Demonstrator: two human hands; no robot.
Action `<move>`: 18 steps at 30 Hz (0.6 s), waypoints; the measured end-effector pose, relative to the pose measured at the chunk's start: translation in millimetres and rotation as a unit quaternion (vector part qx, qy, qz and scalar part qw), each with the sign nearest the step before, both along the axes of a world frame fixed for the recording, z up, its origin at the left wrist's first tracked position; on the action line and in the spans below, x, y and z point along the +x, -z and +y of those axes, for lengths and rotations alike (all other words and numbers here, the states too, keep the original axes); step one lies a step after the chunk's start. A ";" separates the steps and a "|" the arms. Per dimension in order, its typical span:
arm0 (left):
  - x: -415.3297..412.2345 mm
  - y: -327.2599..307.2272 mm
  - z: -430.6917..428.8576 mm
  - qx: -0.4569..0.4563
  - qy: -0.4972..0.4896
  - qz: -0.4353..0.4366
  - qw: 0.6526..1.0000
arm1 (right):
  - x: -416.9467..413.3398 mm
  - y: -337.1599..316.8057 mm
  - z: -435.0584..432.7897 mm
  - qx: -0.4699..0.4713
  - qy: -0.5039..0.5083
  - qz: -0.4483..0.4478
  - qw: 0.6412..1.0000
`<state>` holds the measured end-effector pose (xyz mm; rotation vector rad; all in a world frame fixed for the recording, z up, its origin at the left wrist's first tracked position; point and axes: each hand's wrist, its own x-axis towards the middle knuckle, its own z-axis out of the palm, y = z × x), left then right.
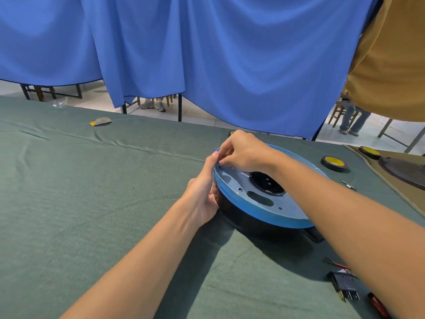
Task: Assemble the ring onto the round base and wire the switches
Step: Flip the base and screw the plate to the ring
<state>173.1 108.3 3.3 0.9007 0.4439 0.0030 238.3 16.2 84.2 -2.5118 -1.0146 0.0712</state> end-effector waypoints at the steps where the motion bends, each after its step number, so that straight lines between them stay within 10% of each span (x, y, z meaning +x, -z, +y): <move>1: 0.2 0.2 0.3 -0.001 0.001 -0.001 1.000 | 0.6 -0.9 -0.3 -0.003 0.000 0.010 1.000; 18: -0.5 0.9 1.6 -0.016 0.014 -0.007 1.000 | 3.2 -3.0 0.9 -0.015 0.009 0.032 0.999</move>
